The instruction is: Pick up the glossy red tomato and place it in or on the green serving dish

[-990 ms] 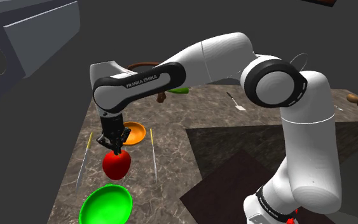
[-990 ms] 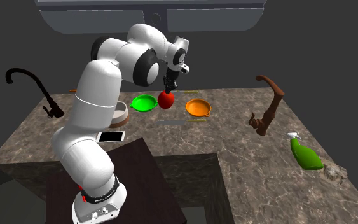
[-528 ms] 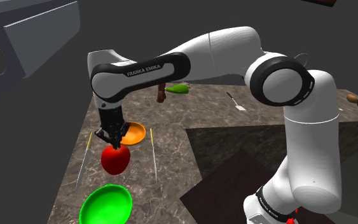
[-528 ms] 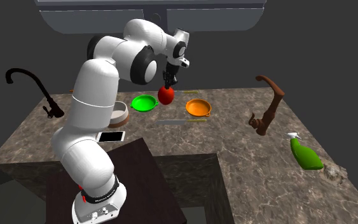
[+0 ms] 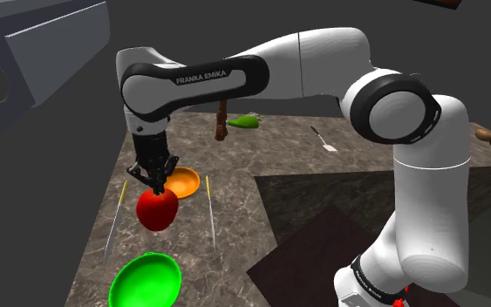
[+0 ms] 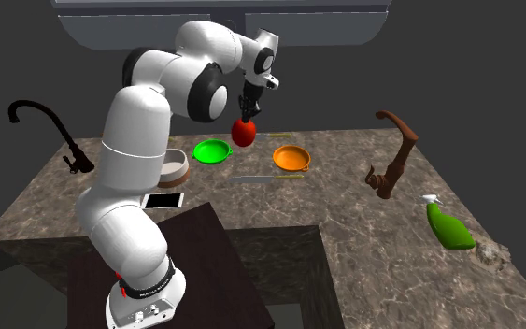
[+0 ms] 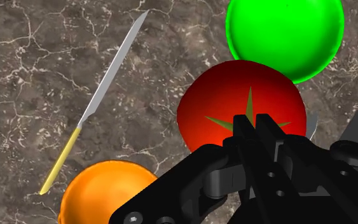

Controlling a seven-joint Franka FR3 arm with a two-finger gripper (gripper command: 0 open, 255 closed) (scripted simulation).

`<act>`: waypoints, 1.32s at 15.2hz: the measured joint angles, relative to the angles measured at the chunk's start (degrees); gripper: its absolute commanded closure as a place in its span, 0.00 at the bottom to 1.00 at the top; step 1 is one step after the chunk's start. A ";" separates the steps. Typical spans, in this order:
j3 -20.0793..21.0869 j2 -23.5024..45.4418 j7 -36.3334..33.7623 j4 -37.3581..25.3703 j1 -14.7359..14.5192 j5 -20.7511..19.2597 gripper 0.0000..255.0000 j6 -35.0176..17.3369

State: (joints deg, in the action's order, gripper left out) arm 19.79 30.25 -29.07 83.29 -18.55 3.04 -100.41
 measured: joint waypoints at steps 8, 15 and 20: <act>0.96 -2.12 -2.49 -2.17 -1.30 0.67 1.00 3.79; 3.66 -7.52 -8.89 0.80 -4.86 2.63 1.00 4.75; 5.14 -9.20 -12.77 1.57 -7.26 3.40 1.00 4.75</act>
State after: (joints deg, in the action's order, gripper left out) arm 24.93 21.05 -41.84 84.85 -25.81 6.43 -95.65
